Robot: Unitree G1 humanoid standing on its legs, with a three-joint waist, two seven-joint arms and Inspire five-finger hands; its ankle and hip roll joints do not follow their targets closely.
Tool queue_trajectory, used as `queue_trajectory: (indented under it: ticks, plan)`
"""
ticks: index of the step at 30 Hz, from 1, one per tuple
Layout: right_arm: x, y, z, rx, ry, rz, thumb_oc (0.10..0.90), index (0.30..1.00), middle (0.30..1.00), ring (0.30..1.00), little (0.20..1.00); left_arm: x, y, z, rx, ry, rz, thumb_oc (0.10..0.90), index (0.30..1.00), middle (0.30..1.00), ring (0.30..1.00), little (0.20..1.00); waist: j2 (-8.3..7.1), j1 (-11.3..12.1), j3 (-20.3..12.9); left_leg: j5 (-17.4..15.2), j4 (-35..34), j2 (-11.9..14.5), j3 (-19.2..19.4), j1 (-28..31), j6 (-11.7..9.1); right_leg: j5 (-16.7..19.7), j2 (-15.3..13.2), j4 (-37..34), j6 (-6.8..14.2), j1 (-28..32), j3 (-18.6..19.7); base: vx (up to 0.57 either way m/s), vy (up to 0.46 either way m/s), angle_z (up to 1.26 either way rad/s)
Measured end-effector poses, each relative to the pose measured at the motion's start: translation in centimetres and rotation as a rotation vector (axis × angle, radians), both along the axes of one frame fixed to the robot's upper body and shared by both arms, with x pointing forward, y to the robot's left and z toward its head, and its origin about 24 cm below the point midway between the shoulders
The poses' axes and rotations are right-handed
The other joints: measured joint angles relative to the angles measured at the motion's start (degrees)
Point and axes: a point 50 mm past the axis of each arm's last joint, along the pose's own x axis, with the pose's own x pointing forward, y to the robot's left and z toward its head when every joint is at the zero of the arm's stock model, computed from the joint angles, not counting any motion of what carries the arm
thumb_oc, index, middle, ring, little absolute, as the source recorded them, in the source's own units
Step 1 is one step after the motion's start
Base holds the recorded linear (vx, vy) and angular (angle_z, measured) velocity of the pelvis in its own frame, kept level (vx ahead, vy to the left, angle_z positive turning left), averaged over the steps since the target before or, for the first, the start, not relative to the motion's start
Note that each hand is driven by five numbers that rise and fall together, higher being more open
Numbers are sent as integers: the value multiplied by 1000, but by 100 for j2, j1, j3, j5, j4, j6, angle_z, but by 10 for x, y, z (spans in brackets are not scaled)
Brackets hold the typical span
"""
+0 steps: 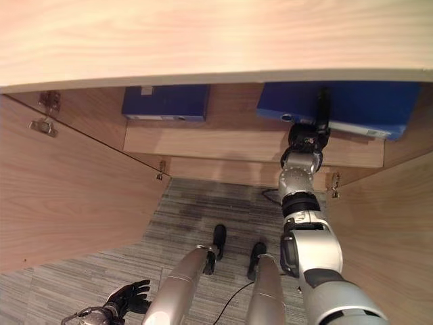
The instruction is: Put the empty folder in the office cabinet
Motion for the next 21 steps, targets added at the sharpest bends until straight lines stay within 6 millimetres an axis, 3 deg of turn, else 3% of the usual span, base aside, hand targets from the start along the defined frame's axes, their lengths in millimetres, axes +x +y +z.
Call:
queue_trajectory:
  ticks: [5, 8, 14, 15, 21]
  plan:
    - [3, 2, 23, -47, -23, 15, 400, 300, 300, 300, 300, -1, -2, 0, -1, 5, -16, 800, 900, 900, 900, 900, 14, 25, 36, -8, 223, -66, -5, -363, 0, -52, -83, 323, -15, -381, 16, -20, -11, 7]
    - [6, 5, 25, -68, -4, 30, 400, 300, 300, 300, 300, 1, -4, 1, -11, -6, -20, 800, 900, 900, 900, 900, 20, 72, 41, 1, 275, -82, 14, -500, -20, -55, -109, 427, -21, -551, 45, -10, -3, 1]
    - [6, 0, 39, -111, -2, 30, 400, 300, 300, 300, 300, 8, -12, 6, -35, -43, -44, 800, 900, 900, 900, 900, 198, 221, 254, 53, 282, -171, 11, -670, 3, -80, -208, 582, -47, -762, 52, 0, 2, 7]
    - [7, 2, 50, -119, -13, 33, 400, 300, 300, 300, 300, 8, -13, 6, -36, -43, -49, 800, 900, 900, 900, 900, 207, 233, 257, 92, 281, -194, 14, -721, 11, -78, -233, 602, -31, -821, 56, 10, 14, 7]
    - [8, 2, 60, -122, -29, 34, 400, 300, 300, 300, 300, 9, -13, 6, -38, -48, -50, 800, 900, 900, 900, 900, 209, 334, 257, 100, 271, -227, 3, -721, 33, -103, -262, 608, -18, -825, 50, 10, 5, 2]
